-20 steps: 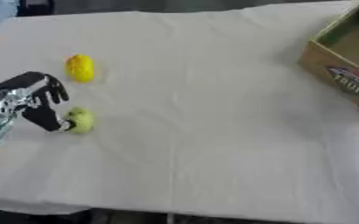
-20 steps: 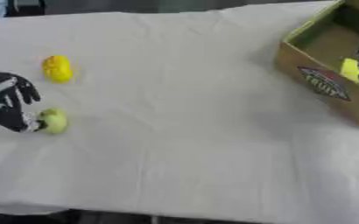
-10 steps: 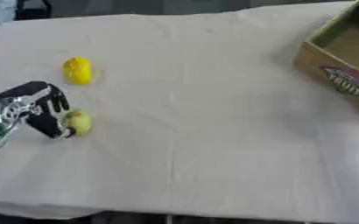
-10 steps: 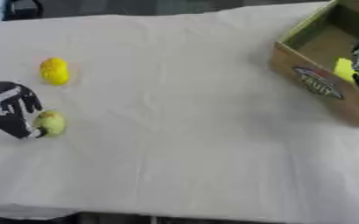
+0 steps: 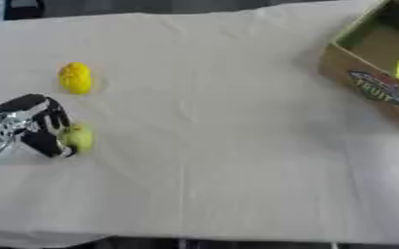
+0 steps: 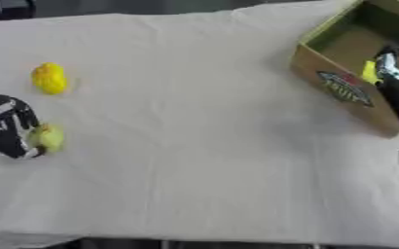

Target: Pick up the objects with one hand, pass them to the other hand, and then place them into the box on the other side of the table.

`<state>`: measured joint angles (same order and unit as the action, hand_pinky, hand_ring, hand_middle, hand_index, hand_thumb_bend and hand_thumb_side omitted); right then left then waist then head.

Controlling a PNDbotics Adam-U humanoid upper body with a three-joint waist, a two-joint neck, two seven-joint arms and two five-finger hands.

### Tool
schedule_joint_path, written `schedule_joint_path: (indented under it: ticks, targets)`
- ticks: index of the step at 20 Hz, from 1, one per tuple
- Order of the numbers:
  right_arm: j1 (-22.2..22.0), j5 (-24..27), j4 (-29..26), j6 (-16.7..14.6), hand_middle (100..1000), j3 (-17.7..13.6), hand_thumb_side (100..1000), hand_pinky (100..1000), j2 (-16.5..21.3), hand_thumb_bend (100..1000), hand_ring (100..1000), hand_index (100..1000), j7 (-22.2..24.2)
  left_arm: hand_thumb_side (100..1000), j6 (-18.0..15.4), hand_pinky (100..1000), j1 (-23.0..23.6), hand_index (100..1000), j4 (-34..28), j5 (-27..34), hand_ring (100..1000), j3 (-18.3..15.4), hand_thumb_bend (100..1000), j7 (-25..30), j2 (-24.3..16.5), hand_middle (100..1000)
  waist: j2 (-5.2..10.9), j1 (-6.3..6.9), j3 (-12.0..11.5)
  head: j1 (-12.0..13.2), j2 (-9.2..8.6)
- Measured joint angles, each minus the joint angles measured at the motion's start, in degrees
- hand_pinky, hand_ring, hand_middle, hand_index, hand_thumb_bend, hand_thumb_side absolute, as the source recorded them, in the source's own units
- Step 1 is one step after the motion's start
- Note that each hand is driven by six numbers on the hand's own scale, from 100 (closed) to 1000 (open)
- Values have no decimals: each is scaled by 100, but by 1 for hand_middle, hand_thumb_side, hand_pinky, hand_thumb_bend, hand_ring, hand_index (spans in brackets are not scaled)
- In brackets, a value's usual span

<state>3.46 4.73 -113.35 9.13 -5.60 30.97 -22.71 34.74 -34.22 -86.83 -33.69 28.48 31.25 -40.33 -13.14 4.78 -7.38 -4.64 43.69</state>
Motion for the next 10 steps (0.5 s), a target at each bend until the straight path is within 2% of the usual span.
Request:
schedule_joint_path:
  ticks: [10]
  targets:
    - [4,8,0,-4,947,2,527,1000,0,100,912,1000,9,100,-26,506,-114,651,340,-222,519,-5,503,6,216,553,0,49,51,47,-5]
